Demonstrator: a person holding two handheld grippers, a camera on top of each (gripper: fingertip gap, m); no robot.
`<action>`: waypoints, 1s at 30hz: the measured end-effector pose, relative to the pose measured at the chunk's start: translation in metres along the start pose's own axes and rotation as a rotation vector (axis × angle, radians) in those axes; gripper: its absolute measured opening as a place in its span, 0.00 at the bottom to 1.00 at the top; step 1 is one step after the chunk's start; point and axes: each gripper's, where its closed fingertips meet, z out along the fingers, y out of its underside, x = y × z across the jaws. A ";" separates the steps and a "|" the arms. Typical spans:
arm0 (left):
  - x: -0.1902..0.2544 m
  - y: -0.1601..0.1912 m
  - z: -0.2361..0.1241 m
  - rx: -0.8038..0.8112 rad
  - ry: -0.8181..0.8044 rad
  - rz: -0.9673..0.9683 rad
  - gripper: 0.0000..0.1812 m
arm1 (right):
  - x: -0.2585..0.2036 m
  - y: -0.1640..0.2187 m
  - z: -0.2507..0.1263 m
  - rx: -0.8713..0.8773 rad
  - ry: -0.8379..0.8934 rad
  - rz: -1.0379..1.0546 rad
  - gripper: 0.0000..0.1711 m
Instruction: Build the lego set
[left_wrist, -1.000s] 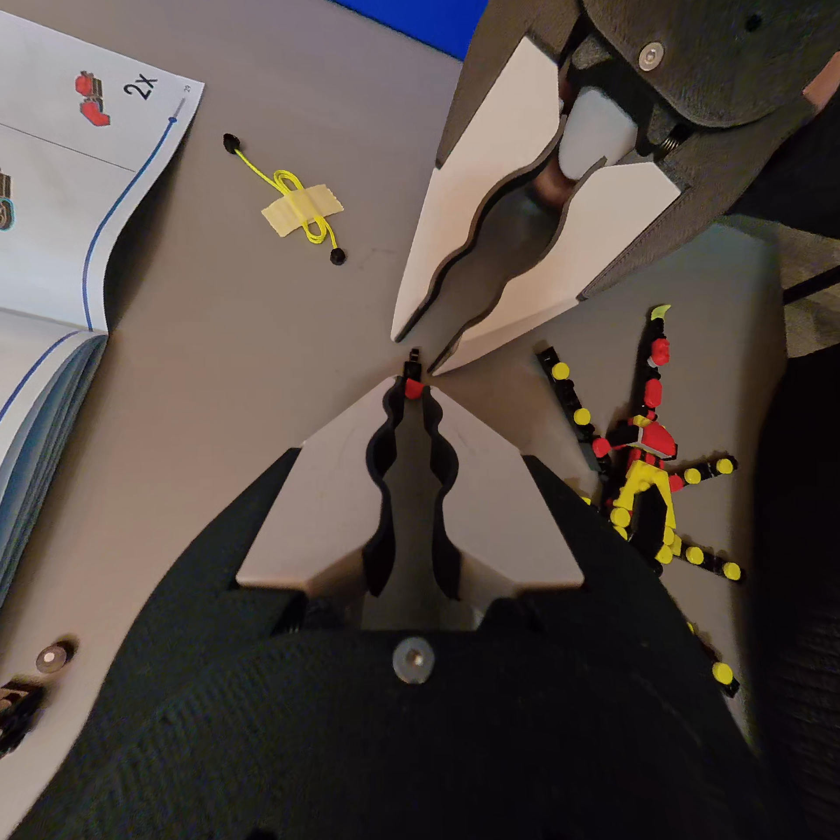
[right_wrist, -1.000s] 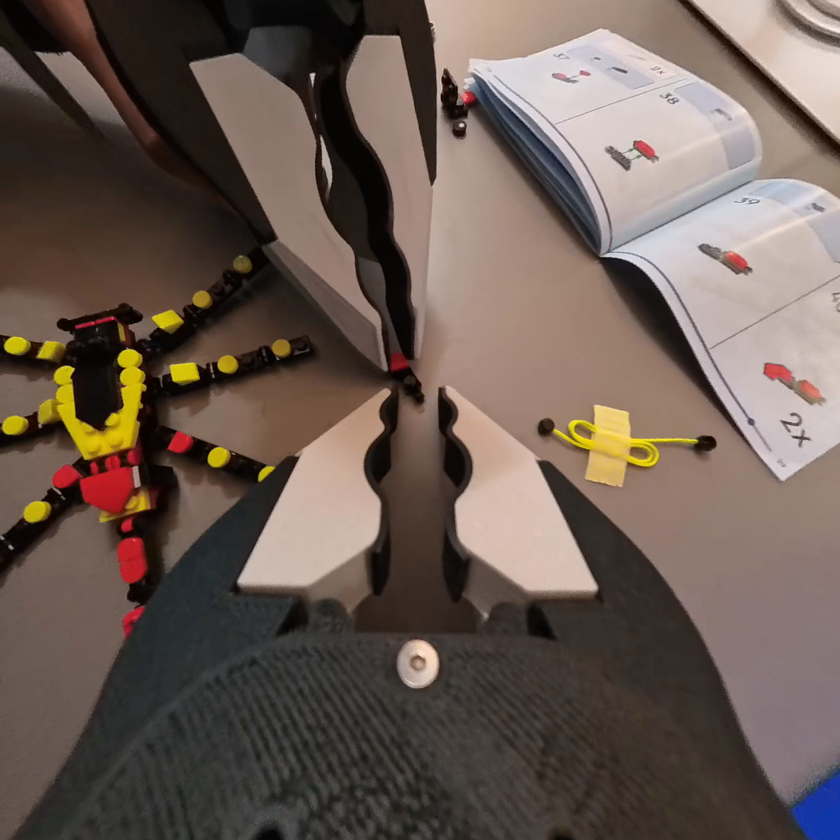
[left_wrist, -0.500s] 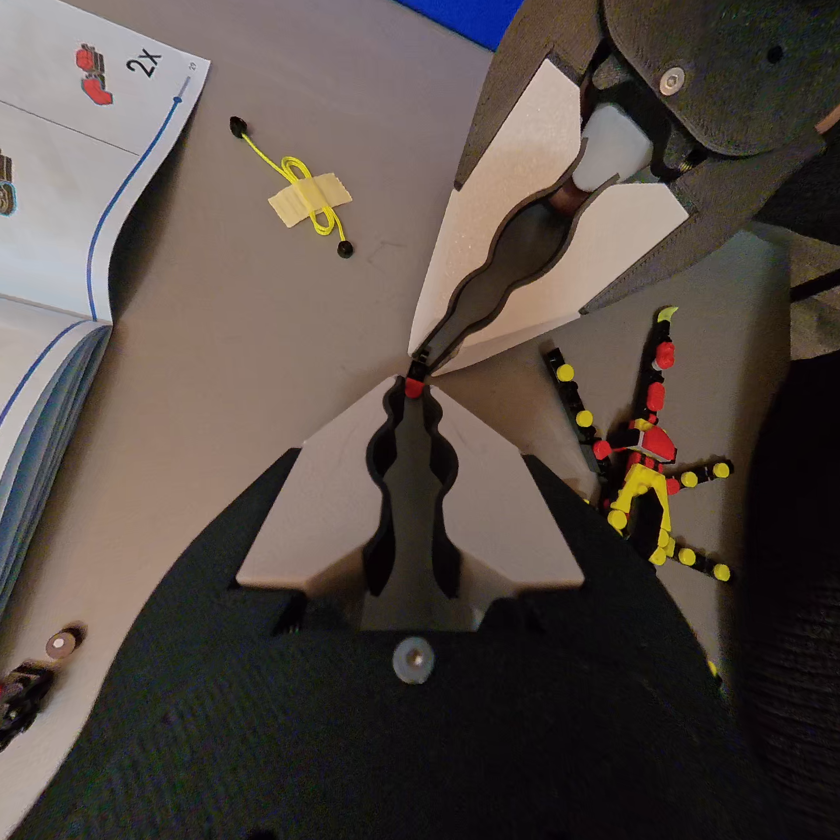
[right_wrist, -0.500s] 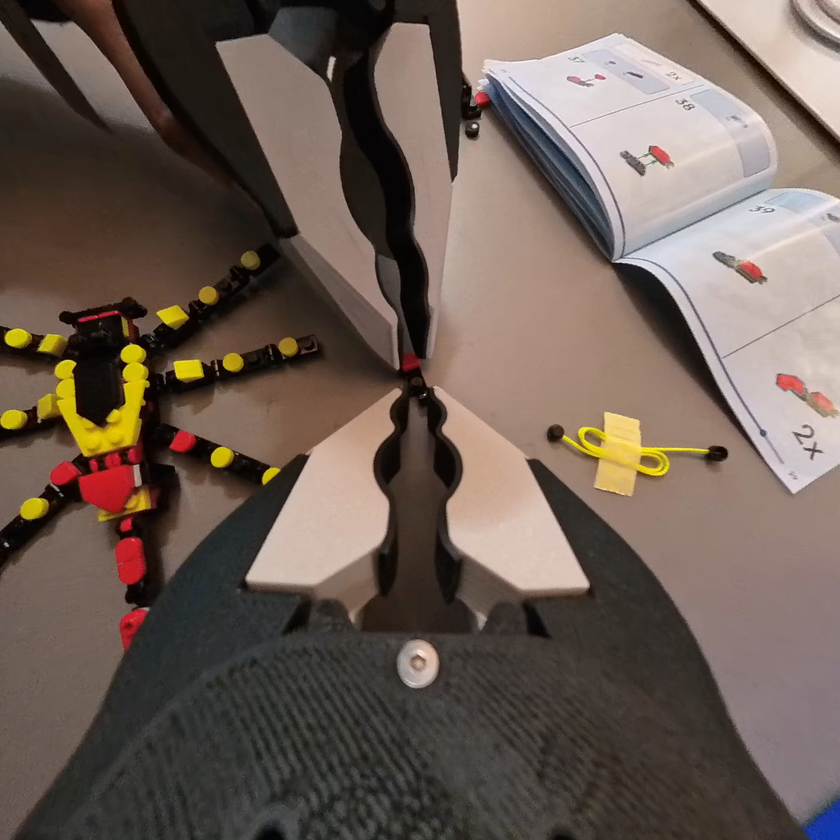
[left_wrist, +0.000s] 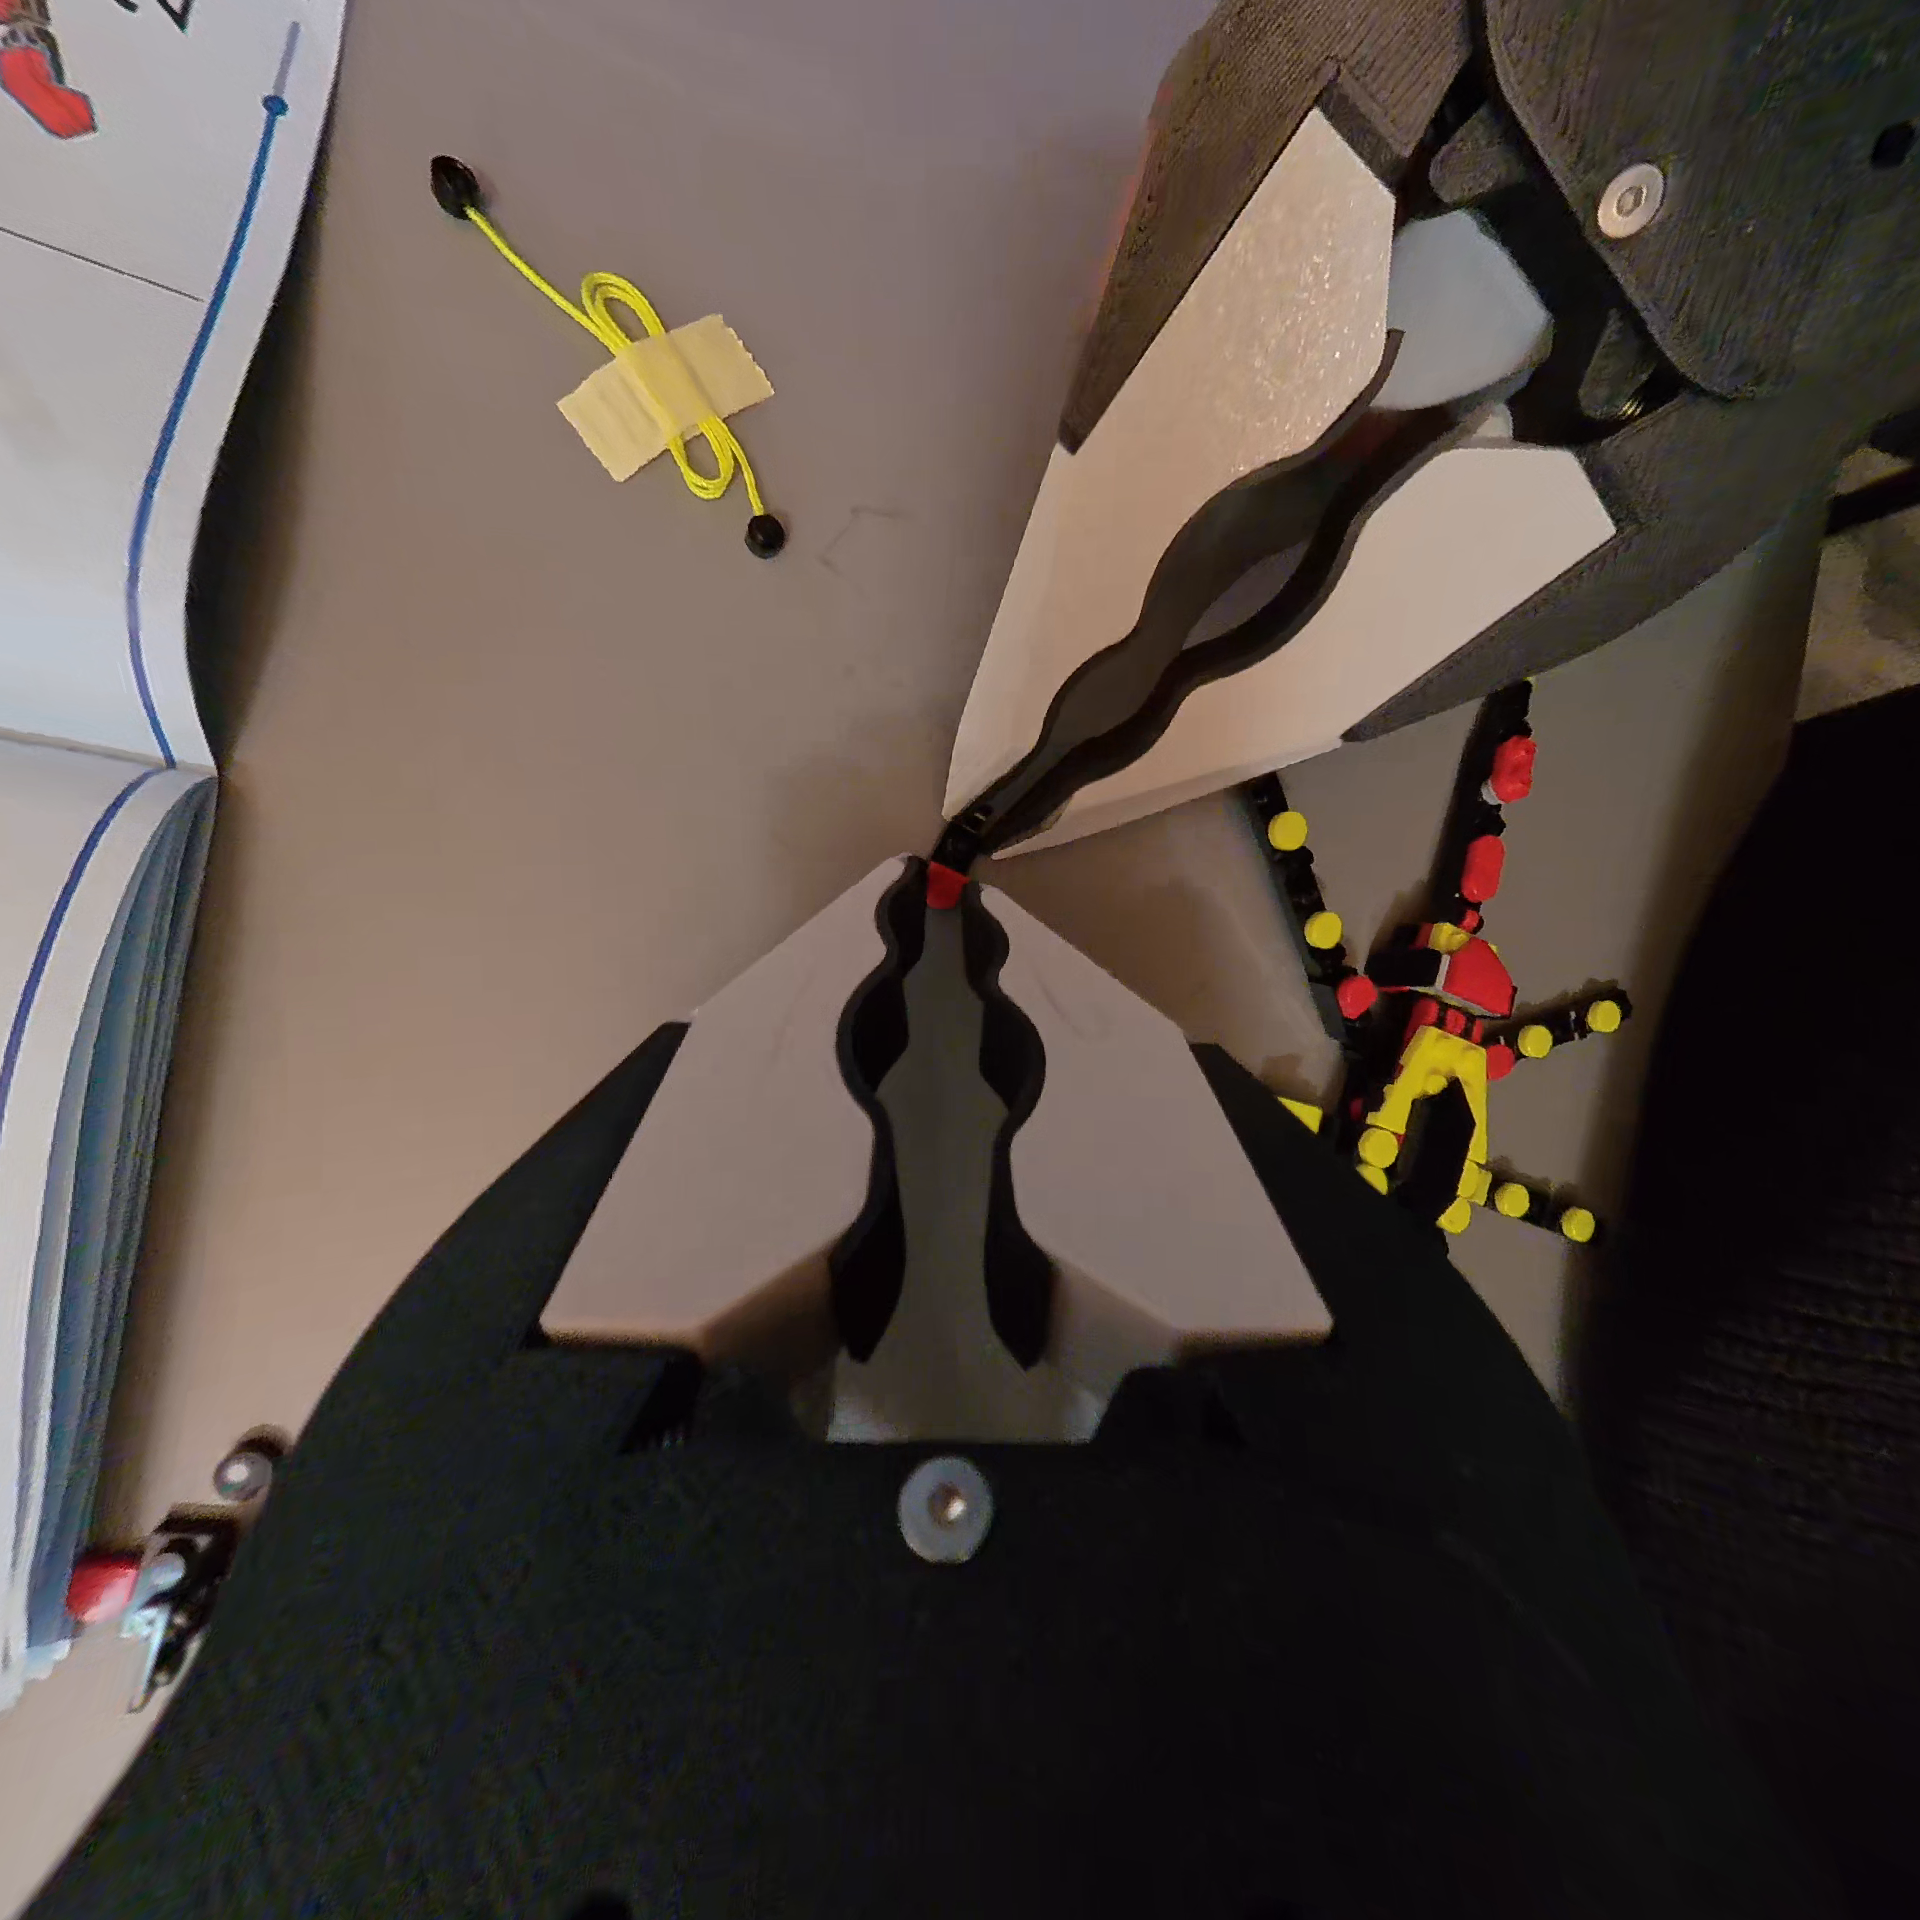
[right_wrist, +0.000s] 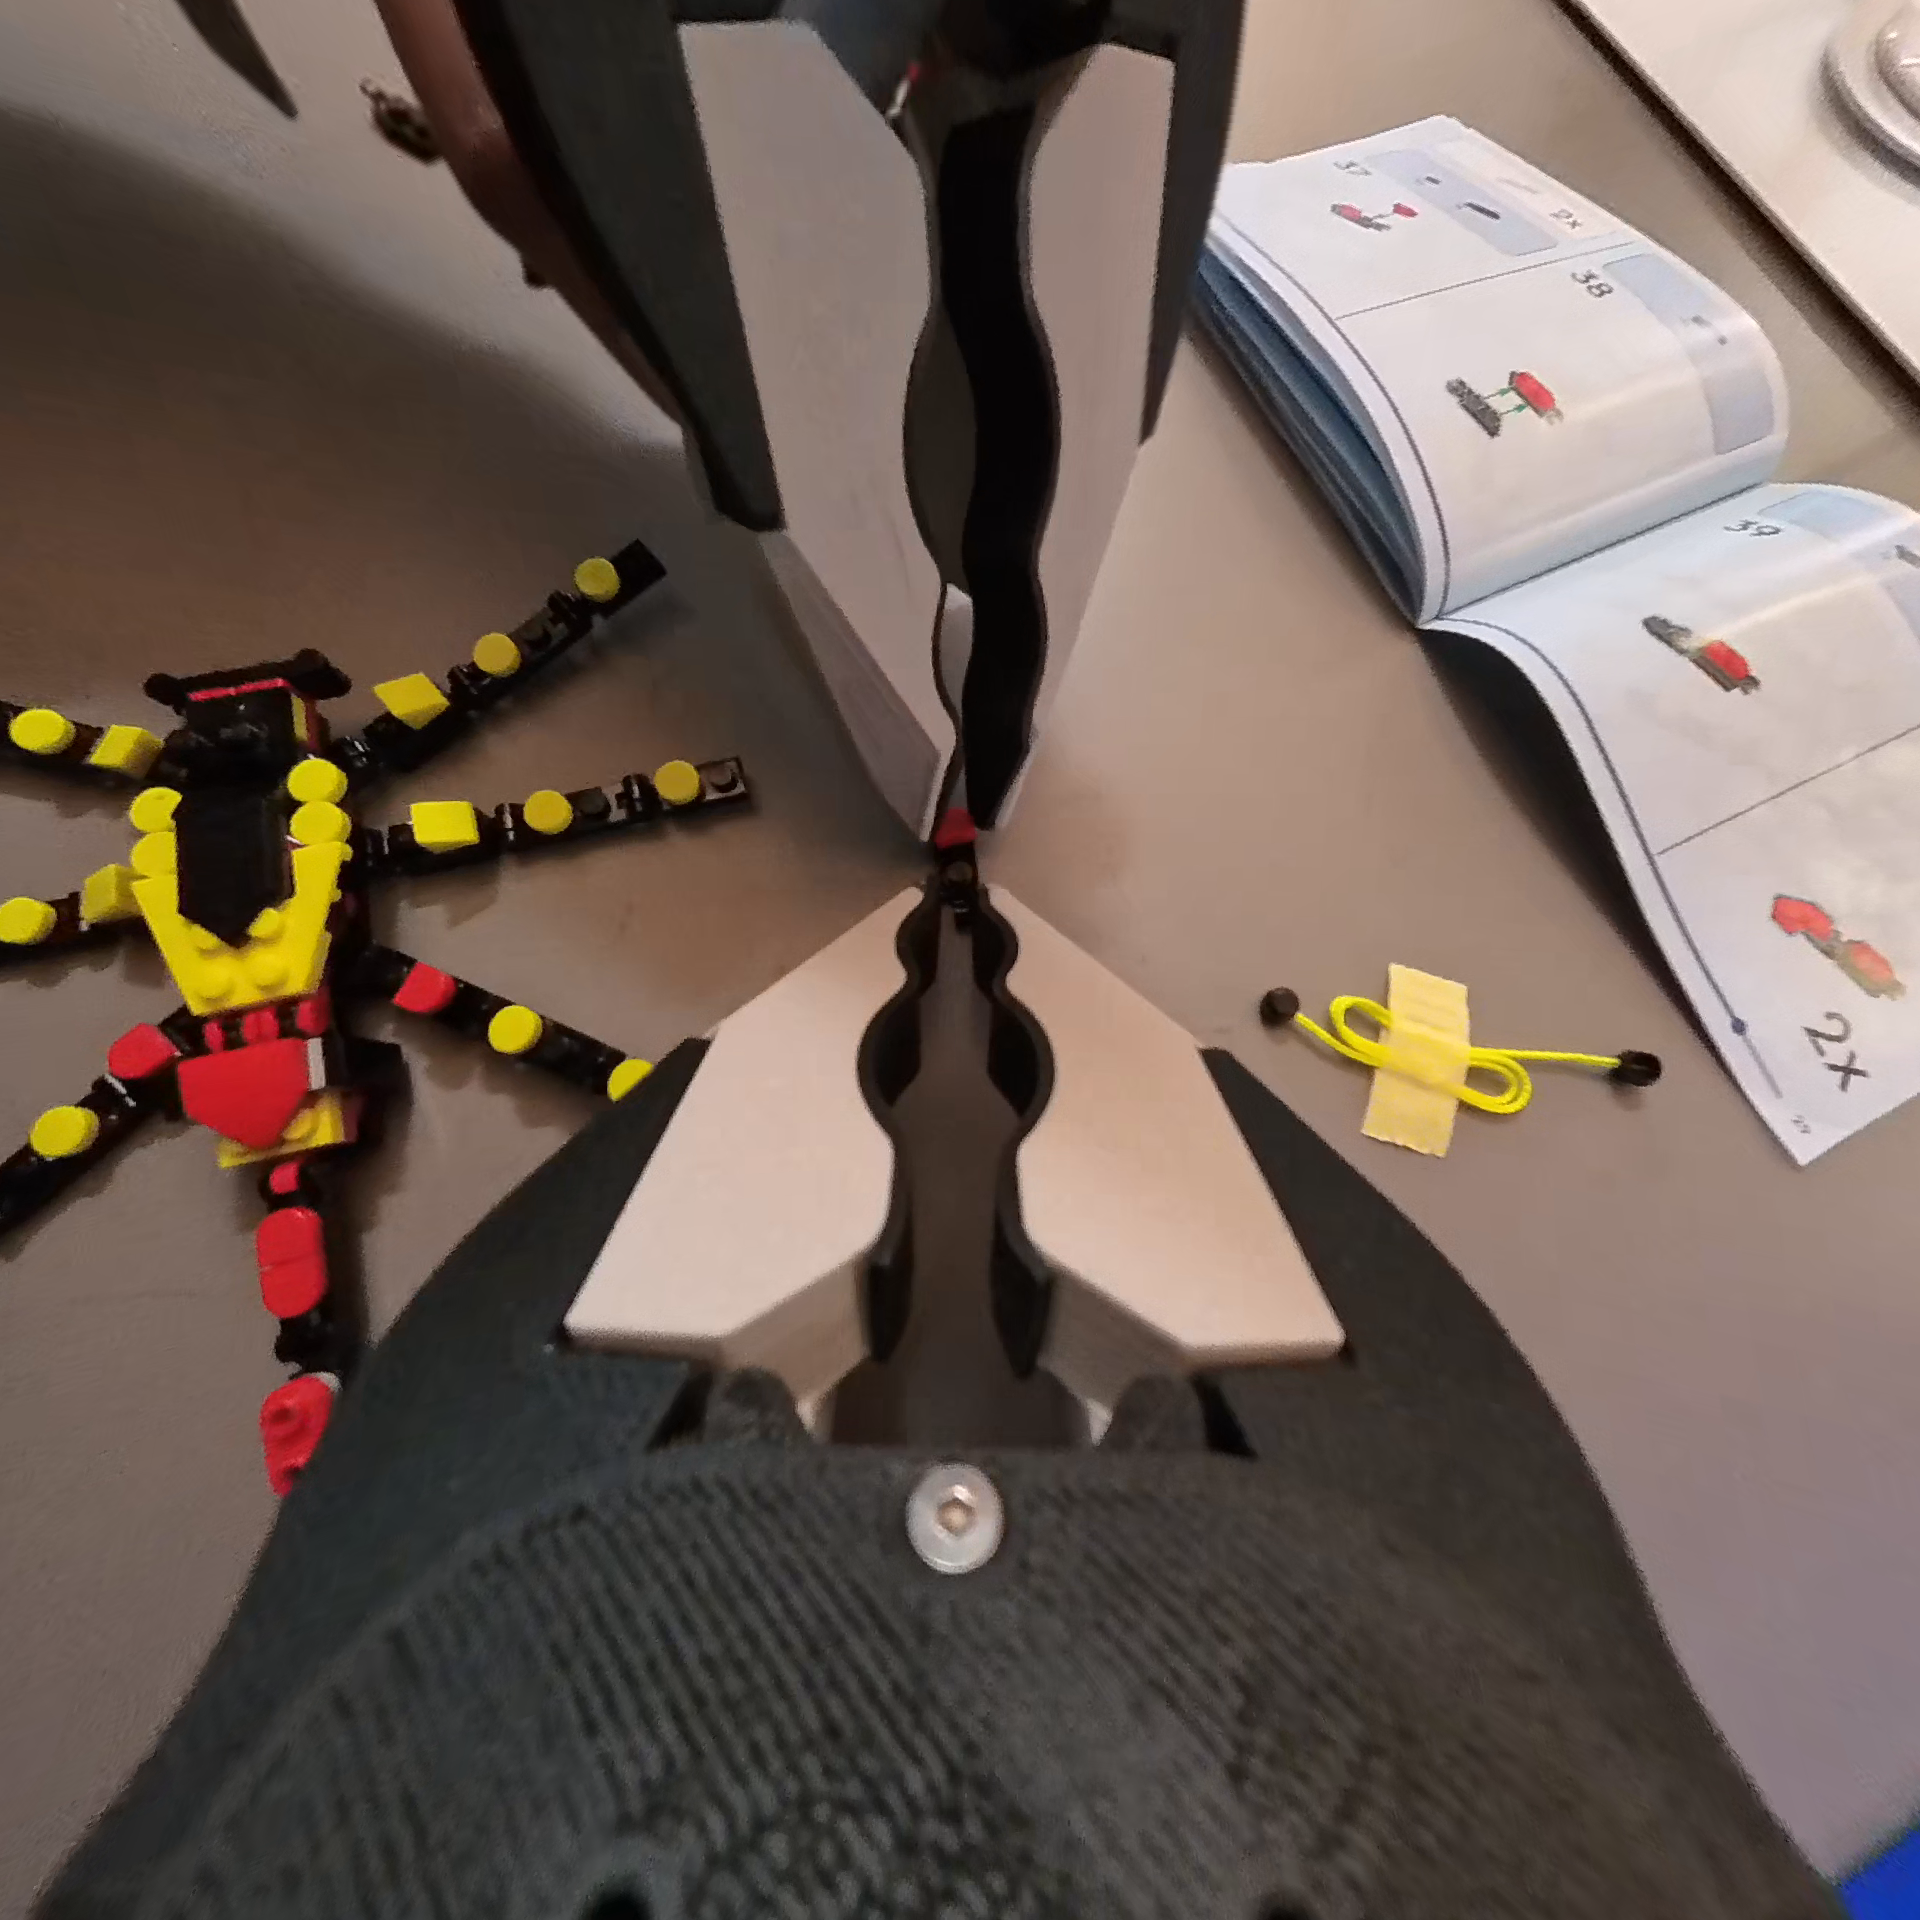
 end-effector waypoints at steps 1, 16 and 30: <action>0.000 0.000 0.000 -0.019 0.007 0.003 0.02 | 0.000 0.000 0.000 -0.001 0.000 -0.005 0.02; 0.000 0.000 0.002 -0.087 0.041 -0.081 0.03 | 0.000 0.000 0.000 0.004 0.007 -0.029 0.02; -0.002 -0.013 -0.029 0.216 0.081 -0.273 0.13 | 0.004 -0.025 -0.016 0.166 0.059 -0.054 0.01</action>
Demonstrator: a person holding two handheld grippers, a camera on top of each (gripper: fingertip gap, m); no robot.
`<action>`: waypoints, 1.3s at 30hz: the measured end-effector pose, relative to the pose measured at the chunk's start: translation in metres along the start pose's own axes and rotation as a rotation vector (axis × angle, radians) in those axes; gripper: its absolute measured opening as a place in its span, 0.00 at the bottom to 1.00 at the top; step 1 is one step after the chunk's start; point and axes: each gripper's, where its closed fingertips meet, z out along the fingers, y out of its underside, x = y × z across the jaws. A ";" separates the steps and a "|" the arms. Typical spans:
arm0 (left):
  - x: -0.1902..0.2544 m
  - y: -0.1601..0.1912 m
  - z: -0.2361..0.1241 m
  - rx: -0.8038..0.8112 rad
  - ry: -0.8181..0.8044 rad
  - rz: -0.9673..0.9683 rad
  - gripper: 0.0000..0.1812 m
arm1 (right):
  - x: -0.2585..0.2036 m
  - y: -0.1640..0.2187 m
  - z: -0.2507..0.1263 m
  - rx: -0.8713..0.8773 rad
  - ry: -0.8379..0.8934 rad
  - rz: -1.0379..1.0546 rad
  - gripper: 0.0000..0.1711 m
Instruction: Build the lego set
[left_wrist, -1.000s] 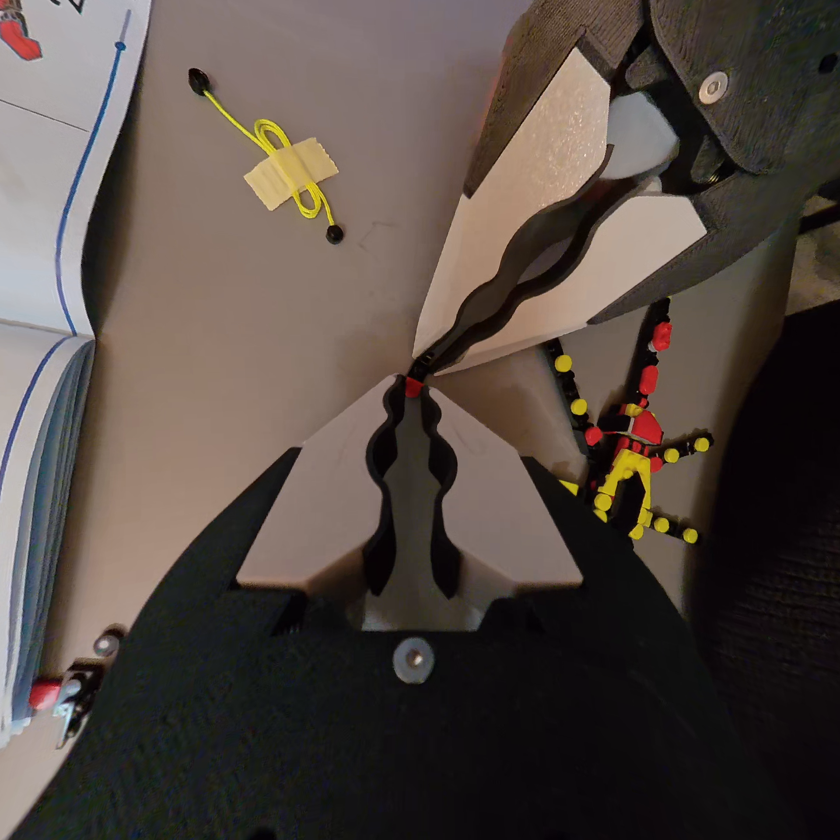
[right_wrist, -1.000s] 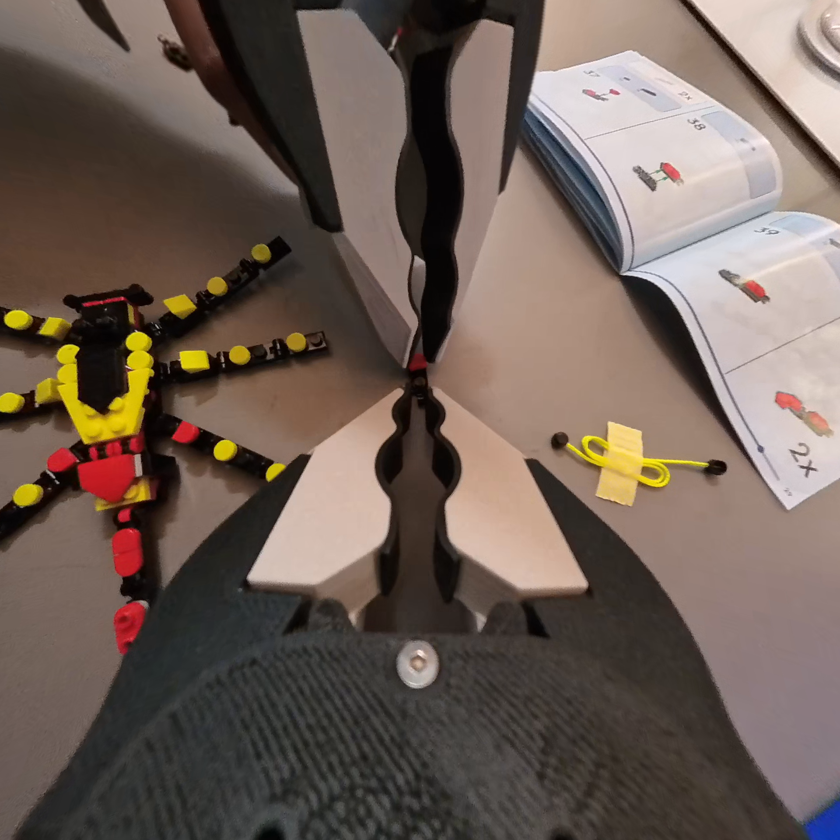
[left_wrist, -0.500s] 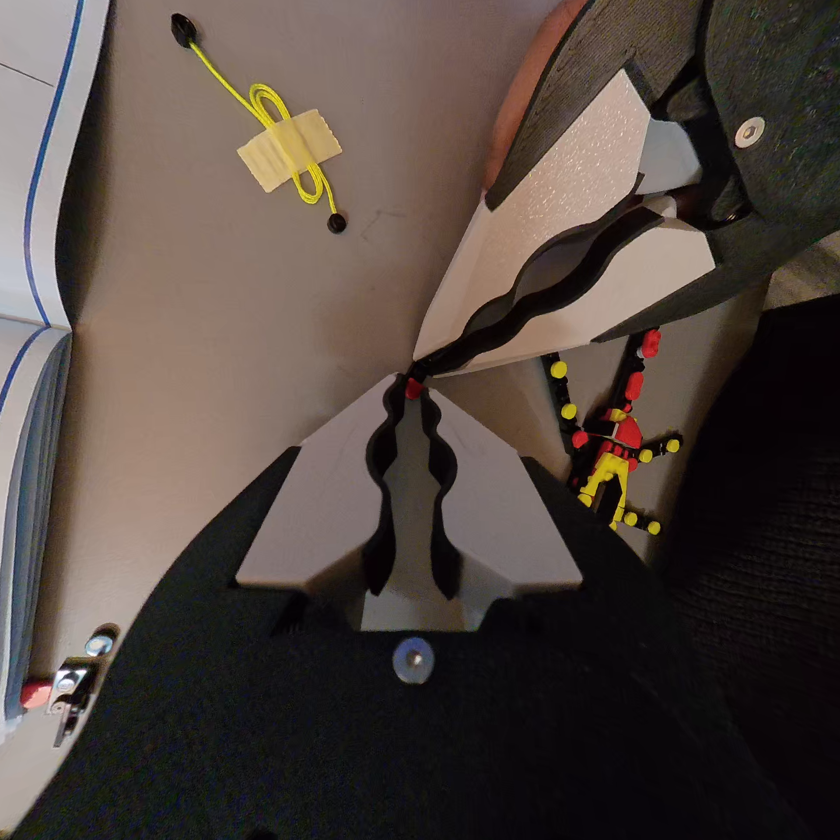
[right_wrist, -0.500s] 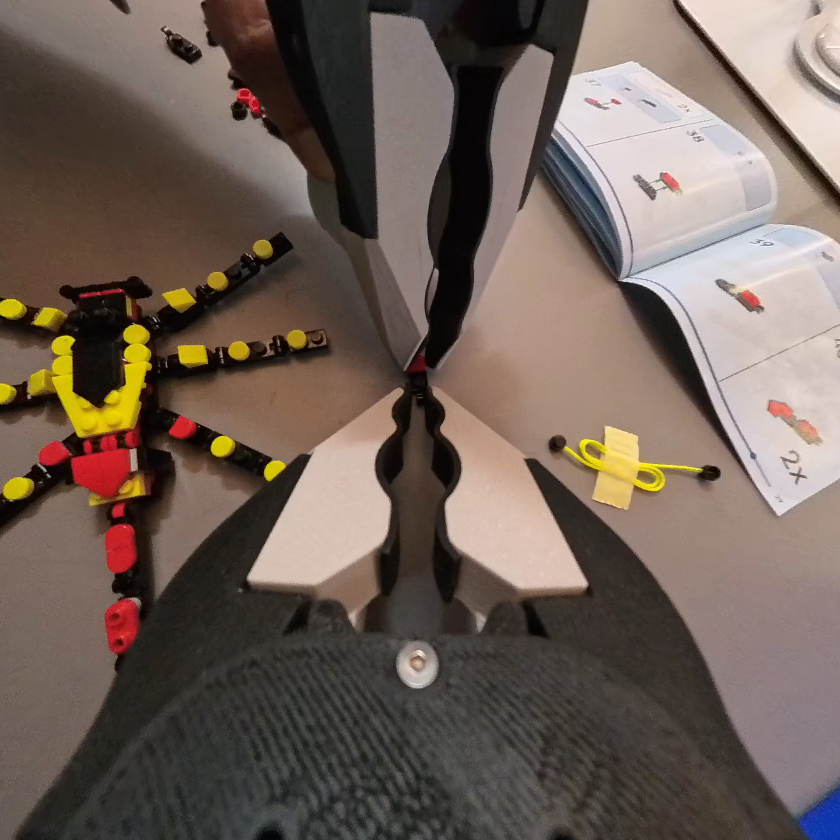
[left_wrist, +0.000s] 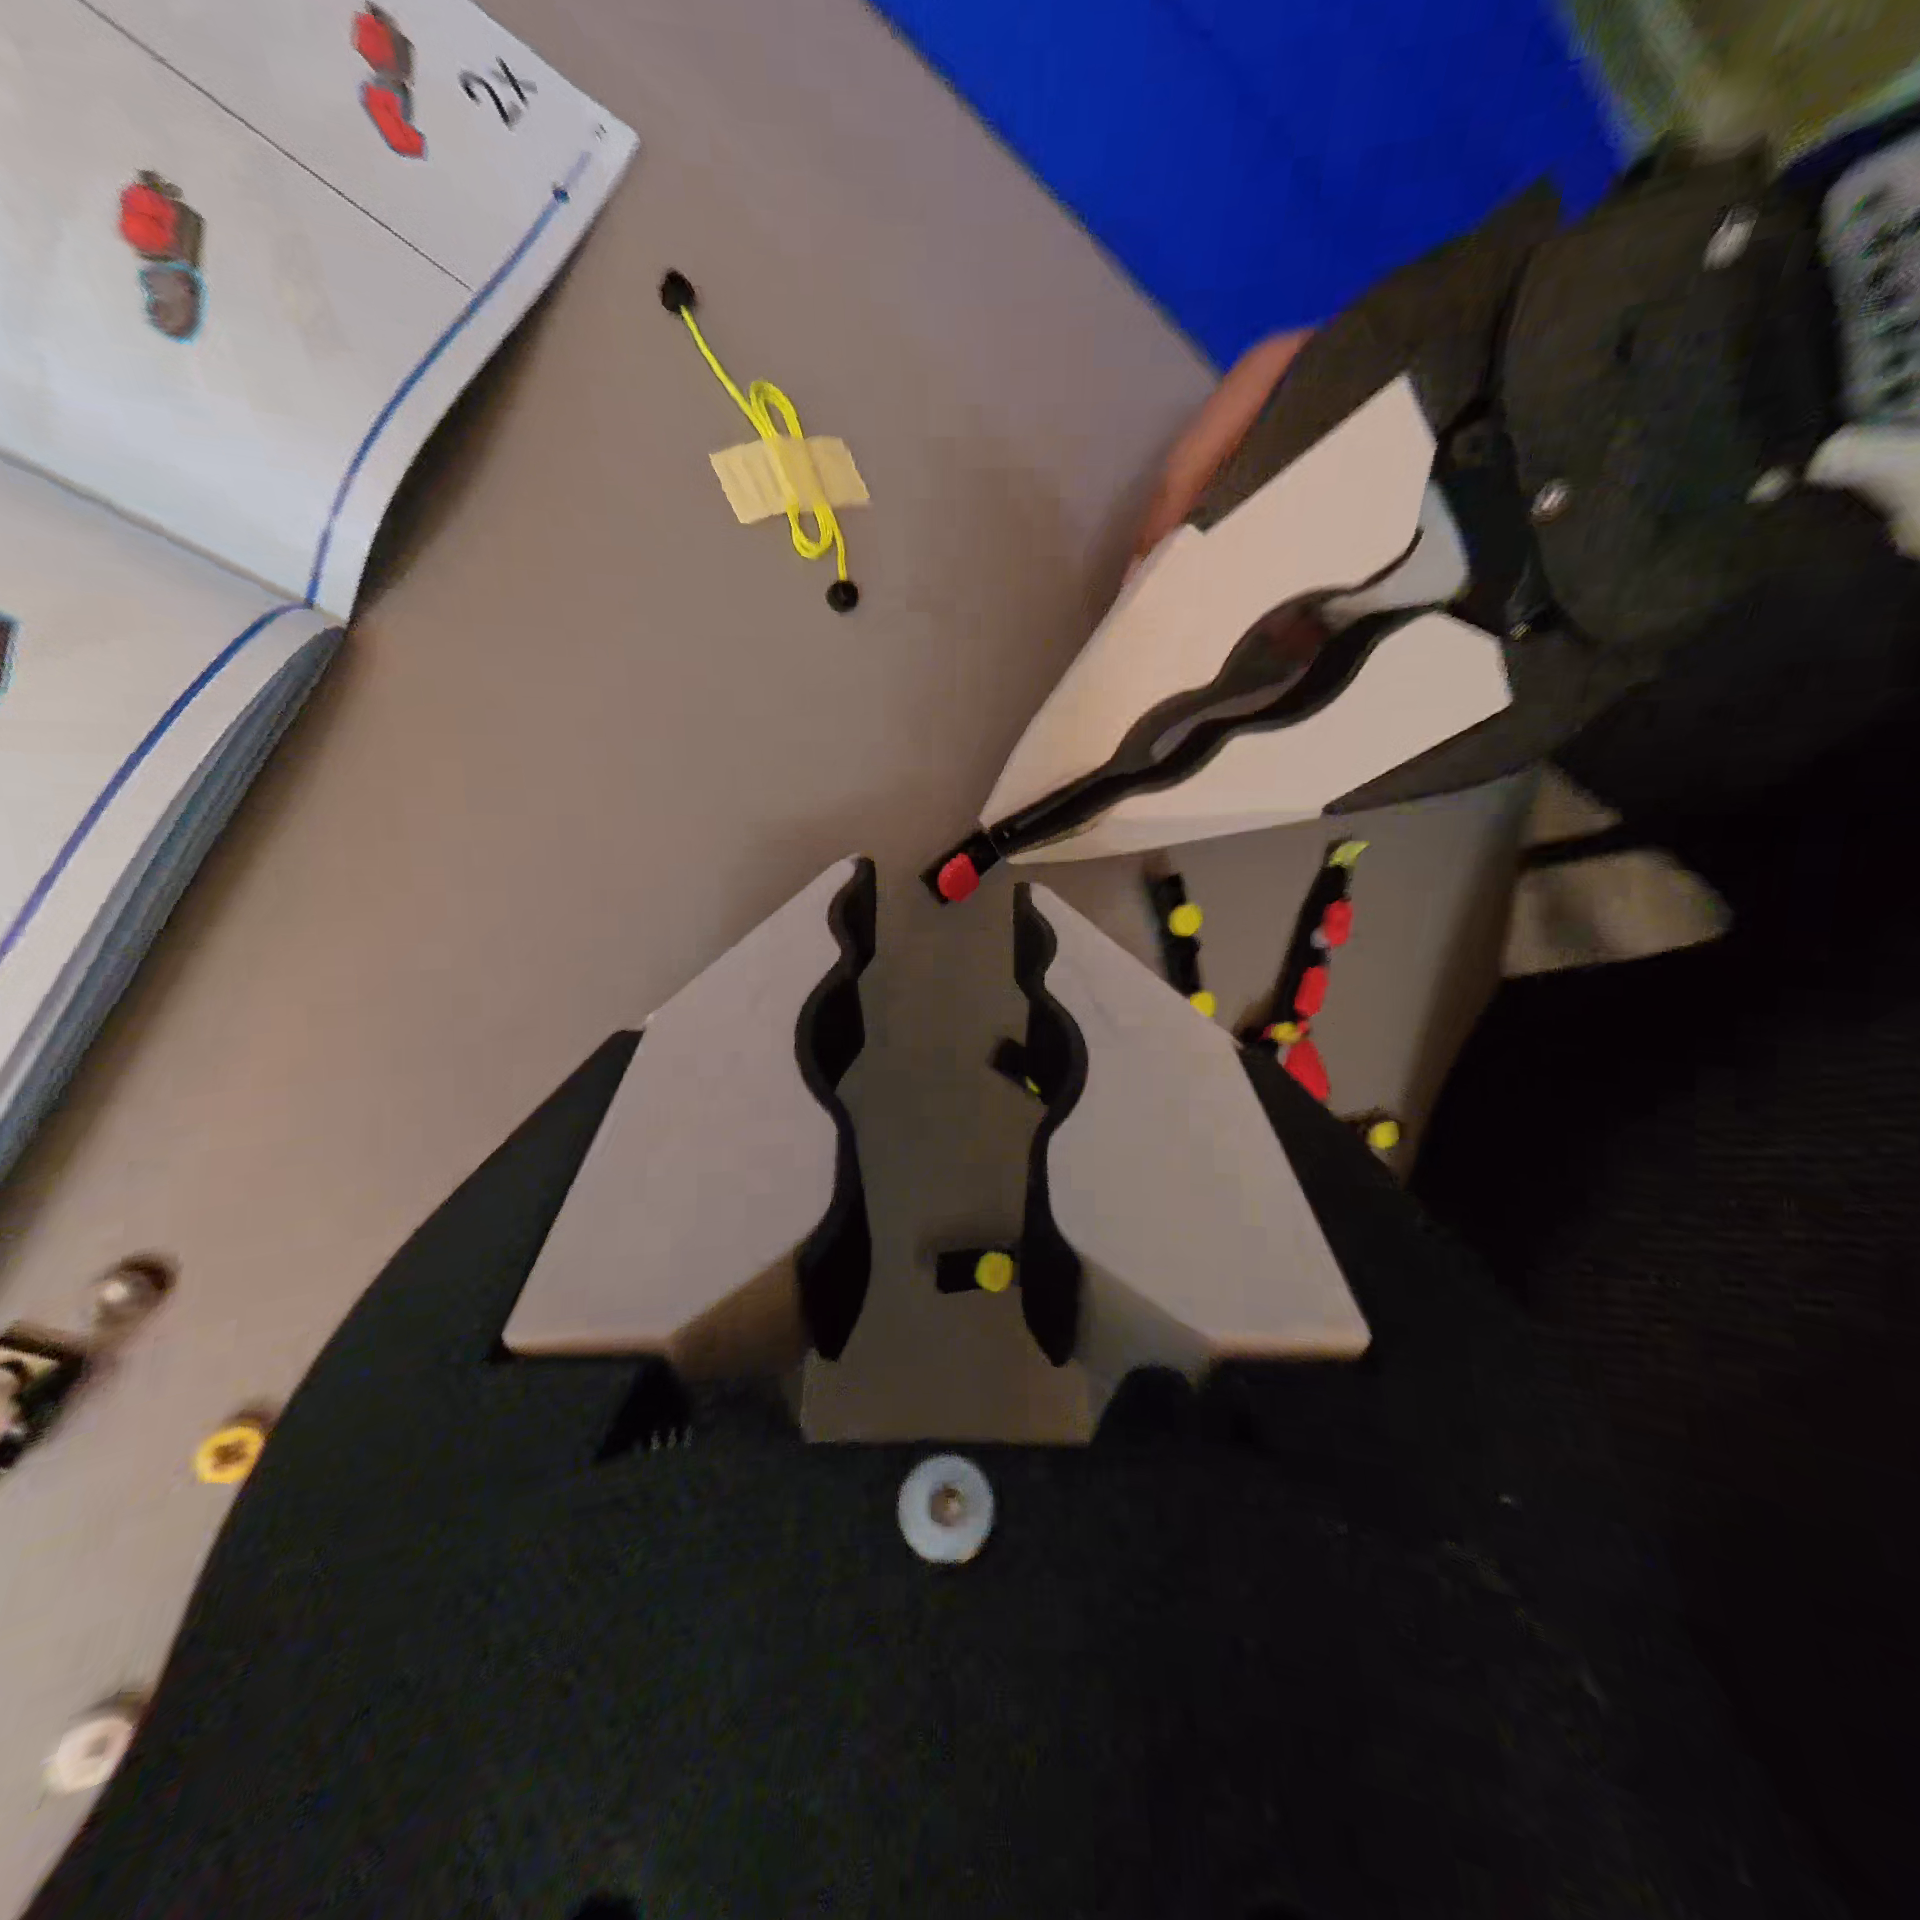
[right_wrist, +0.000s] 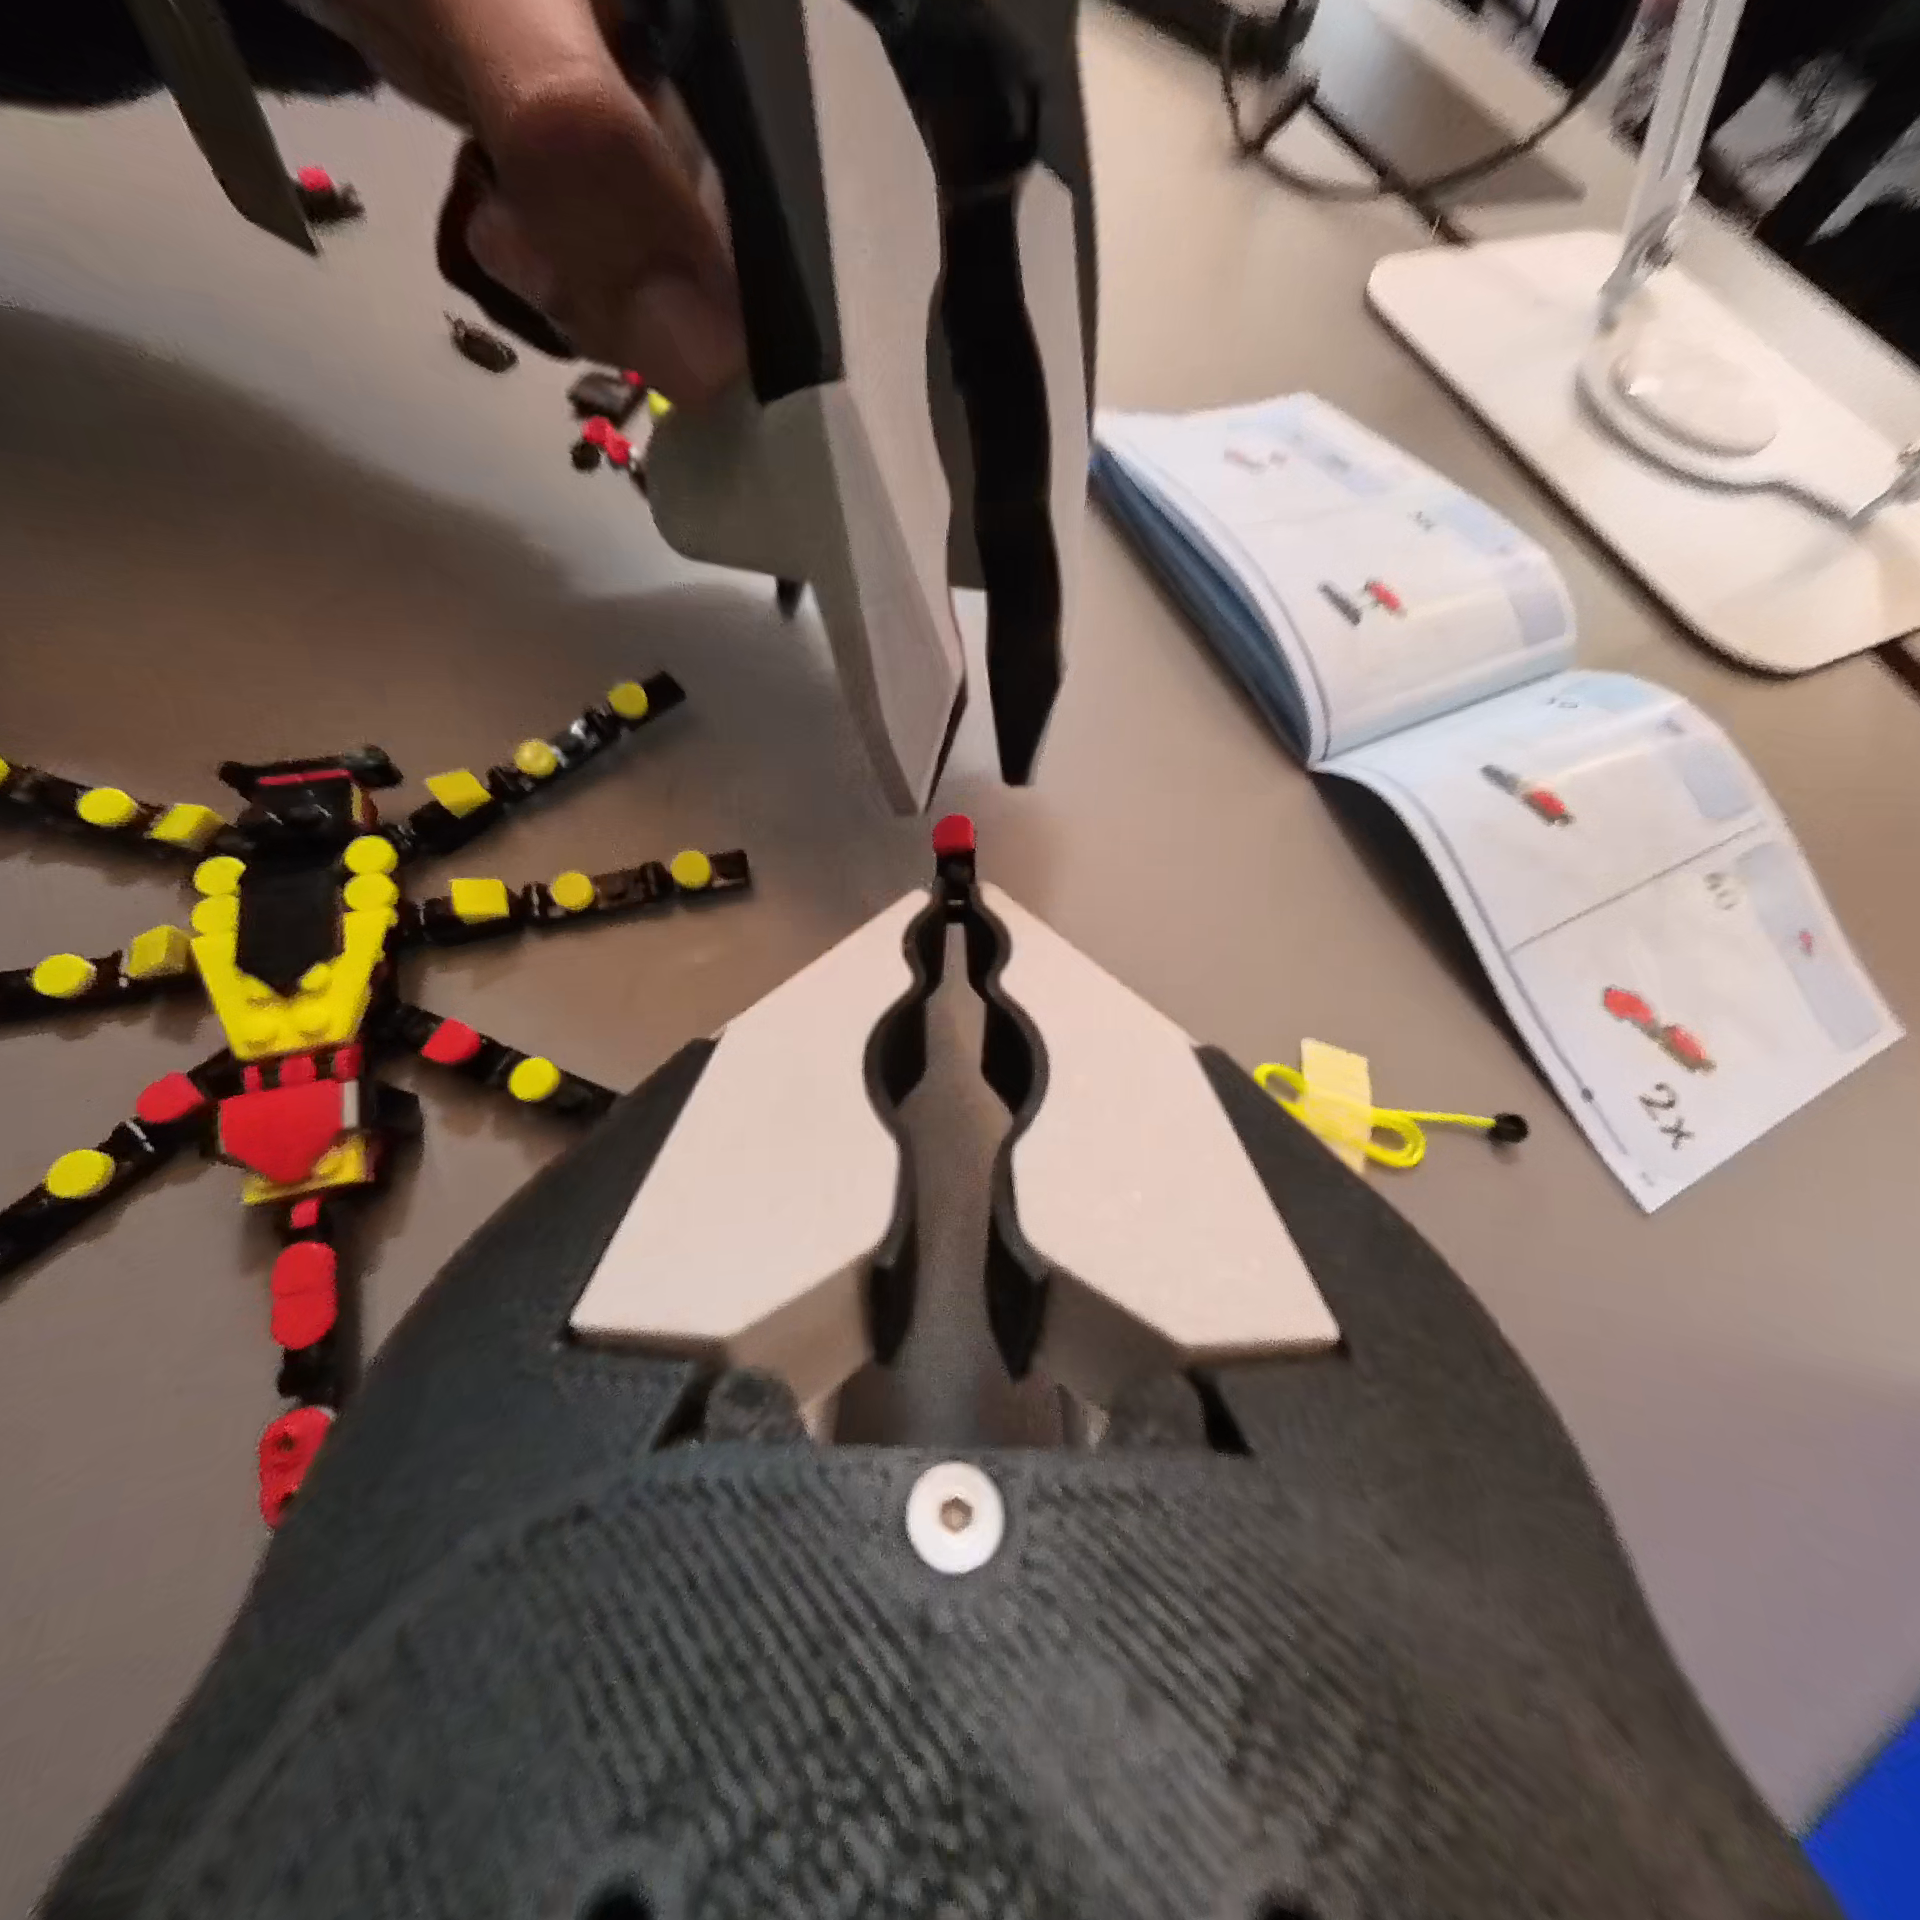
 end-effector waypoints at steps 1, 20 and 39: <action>0.003 -0.003 -0.005 0.048 0.043 -0.044 0.13 | 0.001 -0.005 -0.002 0.021 0.011 -0.015 0.01; 0.048 -0.009 -0.052 0.312 0.547 -0.296 0.03 | -0.022 -0.066 -0.023 0.250 0.048 -0.252 0.00; 0.057 -0.011 -0.058 0.428 0.562 -0.247 0.04 | -0.023 -0.074 -0.031 0.294 0.088 -0.283 0.01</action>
